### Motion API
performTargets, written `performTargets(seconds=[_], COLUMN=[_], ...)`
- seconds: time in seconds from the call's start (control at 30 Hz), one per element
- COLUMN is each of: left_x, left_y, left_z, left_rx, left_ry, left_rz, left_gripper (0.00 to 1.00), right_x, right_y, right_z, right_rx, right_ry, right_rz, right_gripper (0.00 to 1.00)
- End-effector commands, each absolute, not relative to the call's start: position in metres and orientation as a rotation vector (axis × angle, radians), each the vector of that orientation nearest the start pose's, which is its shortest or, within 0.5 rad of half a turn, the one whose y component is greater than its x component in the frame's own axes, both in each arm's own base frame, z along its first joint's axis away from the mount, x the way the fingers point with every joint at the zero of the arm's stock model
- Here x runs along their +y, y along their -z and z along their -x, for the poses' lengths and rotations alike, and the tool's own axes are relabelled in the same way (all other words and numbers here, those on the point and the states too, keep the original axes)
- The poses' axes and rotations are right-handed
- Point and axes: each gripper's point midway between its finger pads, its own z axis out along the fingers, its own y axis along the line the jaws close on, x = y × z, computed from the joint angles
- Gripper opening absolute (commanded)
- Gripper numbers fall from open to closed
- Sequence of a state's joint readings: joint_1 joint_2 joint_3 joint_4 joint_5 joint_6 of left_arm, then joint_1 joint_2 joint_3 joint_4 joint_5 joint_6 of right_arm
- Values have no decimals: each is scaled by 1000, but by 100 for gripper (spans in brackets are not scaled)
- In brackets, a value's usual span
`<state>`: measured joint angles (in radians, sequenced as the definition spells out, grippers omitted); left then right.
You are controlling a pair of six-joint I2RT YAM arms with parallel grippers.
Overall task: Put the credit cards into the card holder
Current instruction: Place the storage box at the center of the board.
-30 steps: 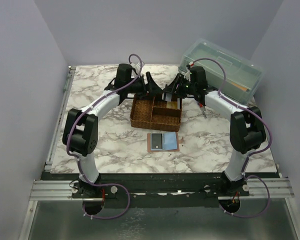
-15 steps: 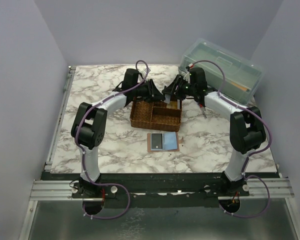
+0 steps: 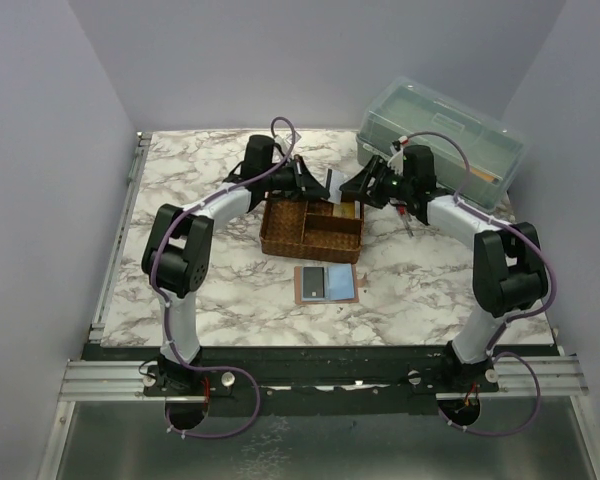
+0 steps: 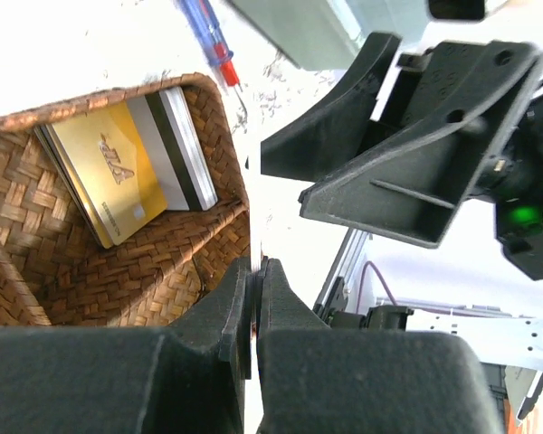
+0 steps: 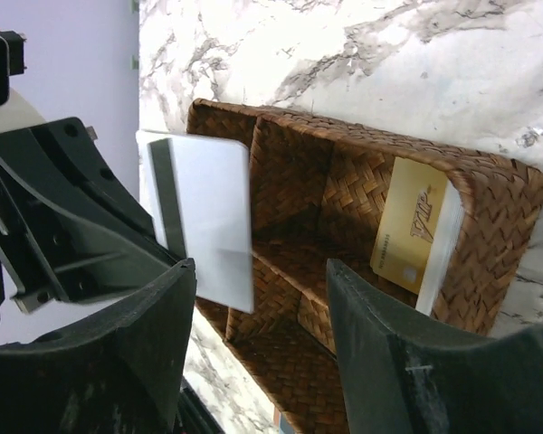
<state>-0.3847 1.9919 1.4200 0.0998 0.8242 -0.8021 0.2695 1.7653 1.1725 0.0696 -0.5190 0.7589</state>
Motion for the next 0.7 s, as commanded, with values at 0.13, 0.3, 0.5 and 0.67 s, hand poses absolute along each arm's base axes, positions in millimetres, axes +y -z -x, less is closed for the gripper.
performTargets(seconds=[0.13, 0.3, 0.5, 0.67], left_x=[-325, -325, -327, -328], left_y=[-195, -192, -193, -190], left_z=[-406, -403, -404, -406], left_rx=[2130, 2135, 2133, 2142], left_ry=[1691, 1703, 1708, 1712], left_rz=[-168, -163, -163, -150], left_gripper=[0, 0, 0, 0], right_x=[248, 253, 257, 252], right_y=[-174, -178, -166, -148], right_z=[-414, -414, -420, -426], right_rx=[2109, 2067, 2097, 2153], right_ry=[-1402, -1478, -1492, -1395], right_rz=[-119, -107, -145, -177], right_gripper=[61, 60, 39, 27])
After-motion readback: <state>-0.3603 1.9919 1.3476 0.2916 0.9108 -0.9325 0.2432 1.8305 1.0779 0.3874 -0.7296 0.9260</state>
